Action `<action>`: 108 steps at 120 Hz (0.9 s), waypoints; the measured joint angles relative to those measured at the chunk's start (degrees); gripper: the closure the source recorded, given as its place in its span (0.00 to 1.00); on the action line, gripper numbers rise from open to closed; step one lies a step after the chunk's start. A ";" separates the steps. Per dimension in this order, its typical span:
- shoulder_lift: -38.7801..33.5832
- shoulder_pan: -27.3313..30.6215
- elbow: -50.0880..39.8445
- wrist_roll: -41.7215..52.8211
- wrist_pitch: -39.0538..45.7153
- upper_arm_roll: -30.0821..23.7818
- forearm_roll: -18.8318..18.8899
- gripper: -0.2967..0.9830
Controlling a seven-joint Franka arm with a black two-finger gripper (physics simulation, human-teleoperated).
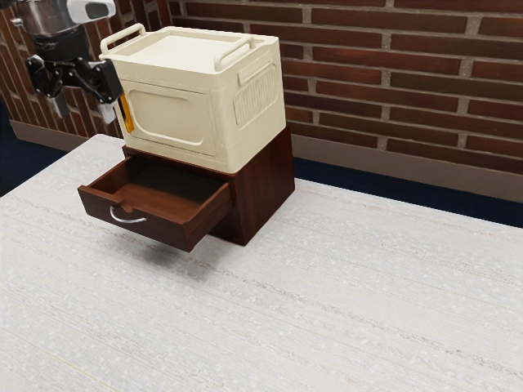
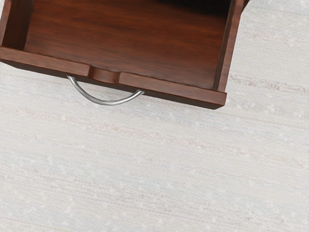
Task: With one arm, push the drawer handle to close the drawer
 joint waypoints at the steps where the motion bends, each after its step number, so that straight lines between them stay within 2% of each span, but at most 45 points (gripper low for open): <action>1: -0.02 0.01 -0.07 -0.01 0.22 -0.02 -0.01 0.23; 28: -1.69 1.38 -4.17 0.01 2.90 -0.30 0.12 0.23; 34: -5.93 1.51 -8.10 -0.17 3.12 -0.26 0.16 0.23; 40: -11.97 4.06 -14.99 -0.66 3.34 -0.36 -0.27 0.24; 54: -19.32 6.99 -29.10 -1.67 6.98 -0.24 1.56 0.47; 69: -17.60 8.93 -36.35 -2.57 14.78 -0.23 3.71 0.67; 85: -16.73 10.20 -41.62 -3.32 22.25 -0.28 4.58 0.77; 108: -12.97 10.31 -44.34 -4.14 31.15 -0.28 4.89 0.82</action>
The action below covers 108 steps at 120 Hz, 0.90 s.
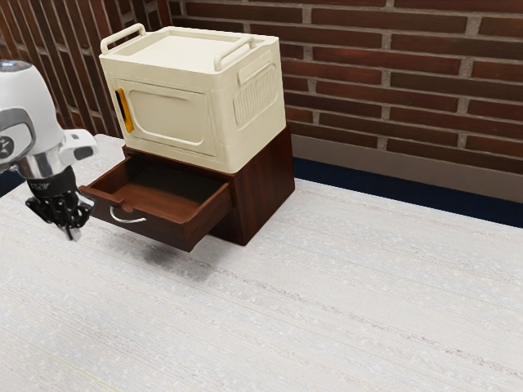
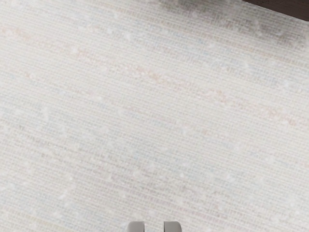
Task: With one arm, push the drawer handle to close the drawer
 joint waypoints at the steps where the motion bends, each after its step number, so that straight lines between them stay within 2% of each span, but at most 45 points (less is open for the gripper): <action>1: 0.33 0.00 -0.01 -0.03 0.33 0.00 0.00 0.82; 44: 7.11 -0.50 -0.10 -0.54 10.21 -0.04 -0.38 0.84; 108: 13.95 0.26 0.38 6.04 19.35 1.89 -0.20 0.85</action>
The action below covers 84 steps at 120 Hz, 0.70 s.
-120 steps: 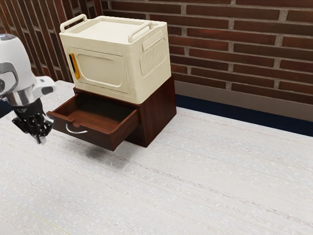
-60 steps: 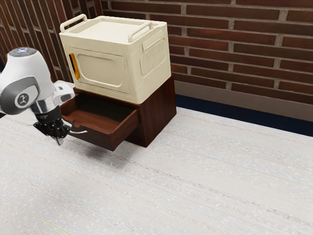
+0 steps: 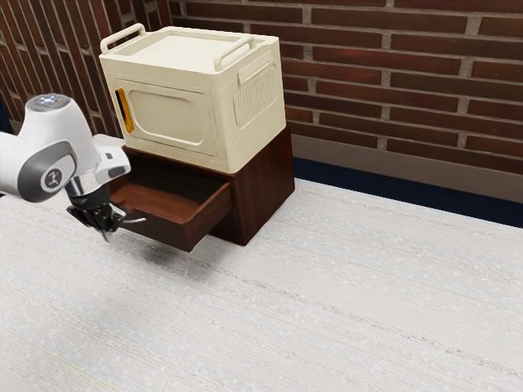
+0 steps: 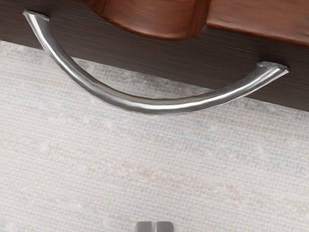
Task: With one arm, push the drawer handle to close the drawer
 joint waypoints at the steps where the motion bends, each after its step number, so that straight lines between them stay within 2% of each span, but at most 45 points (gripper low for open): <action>1: 0.10 0.01 0.01 0.11 0.09 0.08 0.01 0.85; 28: 3.82 1.70 1.36 3.69 3.12 0.48 0.11 0.85; 42: 5.33 3.75 2.47 5.49 4.26 -1.33 0.14 0.85; 84: 11.34 4.07 8.84 9.44 5.58 -2.38 -0.12 0.85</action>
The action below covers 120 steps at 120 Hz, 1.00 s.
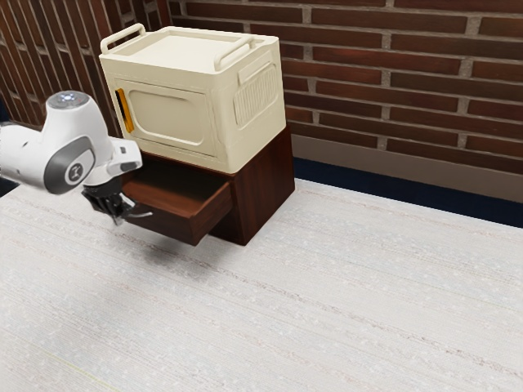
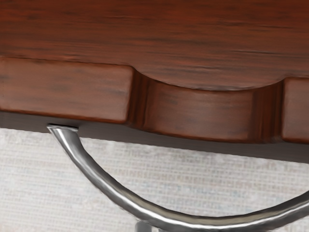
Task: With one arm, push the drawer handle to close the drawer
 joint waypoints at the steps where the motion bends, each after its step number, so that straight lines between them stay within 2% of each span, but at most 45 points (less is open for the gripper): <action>1: 0.08 0.01 0.13 0.07 0.01 0.00 -0.01 0.85; 30: 3.80 2.41 4.34 1.80 0.15 -2.21 -0.78 0.85; 59: 7.05 0.55 8.49 3.18 0.07 -4.23 -1.63 0.85; 120: 12.57 2.07 15.42 5.31 -0.34 -5.22 -2.35 0.85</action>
